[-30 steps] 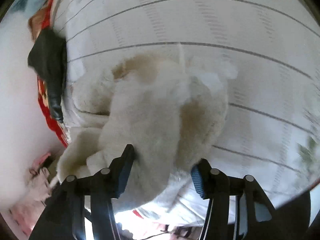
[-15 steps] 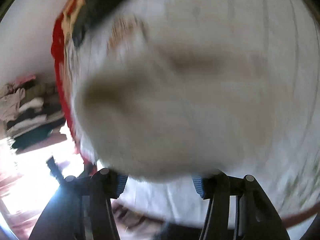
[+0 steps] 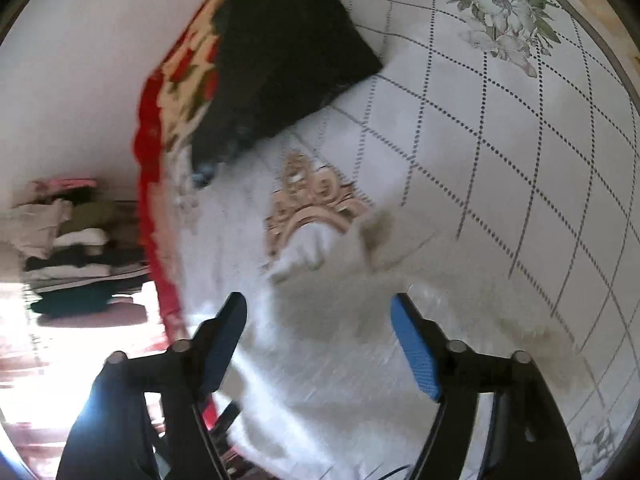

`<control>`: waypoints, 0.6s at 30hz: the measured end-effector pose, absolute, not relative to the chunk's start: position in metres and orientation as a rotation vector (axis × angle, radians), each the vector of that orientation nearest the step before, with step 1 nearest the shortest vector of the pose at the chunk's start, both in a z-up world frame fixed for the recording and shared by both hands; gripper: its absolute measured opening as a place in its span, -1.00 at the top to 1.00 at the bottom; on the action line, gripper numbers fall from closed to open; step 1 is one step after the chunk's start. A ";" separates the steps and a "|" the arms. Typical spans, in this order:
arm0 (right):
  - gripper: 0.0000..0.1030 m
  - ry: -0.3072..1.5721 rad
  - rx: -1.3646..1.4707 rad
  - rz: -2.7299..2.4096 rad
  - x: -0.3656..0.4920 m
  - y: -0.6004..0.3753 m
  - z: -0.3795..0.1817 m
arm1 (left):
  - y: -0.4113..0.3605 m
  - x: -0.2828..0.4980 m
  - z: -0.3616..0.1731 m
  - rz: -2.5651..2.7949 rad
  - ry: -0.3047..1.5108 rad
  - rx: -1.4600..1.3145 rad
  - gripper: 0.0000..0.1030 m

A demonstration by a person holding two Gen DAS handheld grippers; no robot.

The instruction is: Fold large clothes

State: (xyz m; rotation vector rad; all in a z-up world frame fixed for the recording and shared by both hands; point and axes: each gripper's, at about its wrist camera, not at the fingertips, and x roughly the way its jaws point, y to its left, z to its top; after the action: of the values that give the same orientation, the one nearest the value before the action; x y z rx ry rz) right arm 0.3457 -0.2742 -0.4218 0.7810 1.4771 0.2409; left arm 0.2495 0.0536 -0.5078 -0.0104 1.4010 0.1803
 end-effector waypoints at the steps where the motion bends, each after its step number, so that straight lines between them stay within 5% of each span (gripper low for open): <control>1: -0.49 1.530 0.801 0.238 0.346 -0.268 -0.425 | 0.053 0.252 -0.507 0.196 1.394 0.001 -0.87; 7: -0.47 1.761 0.967 0.077 0.346 -0.226 -0.492 | 0.056 0.263 -0.512 0.277 1.346 0.073 -0.87; 10: 0.69 1.752 1.057 -0.074 0.342 -0.225 -0.513 | 0.061 0.264 -0.516 0.293 1.354 0.081 -0.87; 18: 0.72 1.629 1.065 0.028 0.341 -0.202 -0.457 | 0.100 0.224 -0.502 0.348 1.385 -0.098 -0.87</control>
State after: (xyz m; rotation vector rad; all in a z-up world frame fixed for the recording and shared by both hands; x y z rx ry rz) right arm 0.3409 -0.2020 -0.4575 1.0654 1.6292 0.0281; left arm 0.2243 0.1004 -0.5018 -0.0981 1.3845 0.3480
